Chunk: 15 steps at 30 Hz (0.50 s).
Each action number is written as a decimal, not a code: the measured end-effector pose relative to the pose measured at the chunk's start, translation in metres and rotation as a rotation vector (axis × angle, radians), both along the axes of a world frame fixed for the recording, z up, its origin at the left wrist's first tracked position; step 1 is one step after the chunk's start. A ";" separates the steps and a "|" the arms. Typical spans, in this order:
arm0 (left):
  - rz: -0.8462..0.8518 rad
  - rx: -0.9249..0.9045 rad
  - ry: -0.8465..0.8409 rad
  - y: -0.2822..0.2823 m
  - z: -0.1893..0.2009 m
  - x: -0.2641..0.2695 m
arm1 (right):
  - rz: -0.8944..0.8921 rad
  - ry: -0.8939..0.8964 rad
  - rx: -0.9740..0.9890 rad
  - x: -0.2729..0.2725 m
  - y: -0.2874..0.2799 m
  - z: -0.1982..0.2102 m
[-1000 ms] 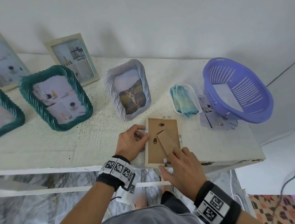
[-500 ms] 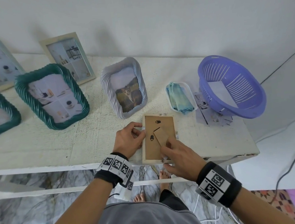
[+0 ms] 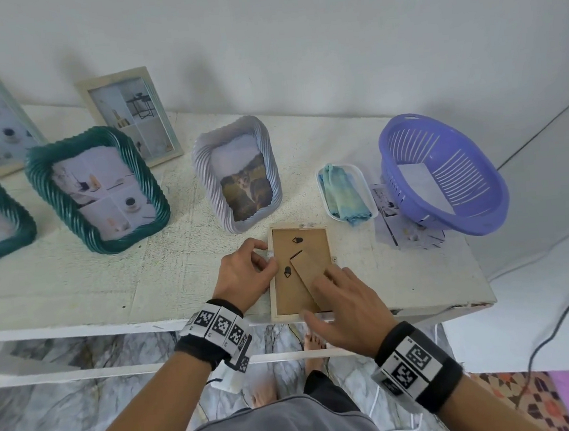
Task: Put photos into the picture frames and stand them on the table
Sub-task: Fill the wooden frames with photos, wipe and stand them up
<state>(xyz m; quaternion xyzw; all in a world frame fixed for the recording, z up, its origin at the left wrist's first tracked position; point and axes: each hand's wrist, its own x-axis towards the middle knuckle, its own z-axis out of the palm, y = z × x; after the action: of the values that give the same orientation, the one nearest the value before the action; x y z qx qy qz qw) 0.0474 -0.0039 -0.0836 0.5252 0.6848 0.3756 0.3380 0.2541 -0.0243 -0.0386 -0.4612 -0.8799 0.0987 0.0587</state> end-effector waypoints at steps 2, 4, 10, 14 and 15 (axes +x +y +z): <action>-0.007 0.001 0.023 -0.002 0.000 -0.001 | -0.090 -0.031 0.043 -0.003 0.010 0.002; -0.006 0.021 0.065 -0.004 -0.001 -0.003 | -0.177 -0.111 0.054 -0.011 0.016 0.001; -0.100 0.322 0.440 -0.015 -0.012 -0.012 | -0.331 -0.077 -0.042 -0.028 0.015 -0.005; -0.143 0.422 0.490 -0.013 -0.029 -0.022 | -0.353 0.024 -0.074 -0.030 0.015 -0.001; -0.146 0.397 0.468 -0.013 -0.032 -0.023 | -0.349 0.045 -0.068 -0.029 0.014 0.000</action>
<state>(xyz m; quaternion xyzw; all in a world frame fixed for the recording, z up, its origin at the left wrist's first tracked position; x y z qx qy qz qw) 0.0242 -0.0169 -0.1153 0.7009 0.6176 0.3456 0.0883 0.2254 -0.0101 -0.0384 -0.6062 -0.7812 0.1268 0.0791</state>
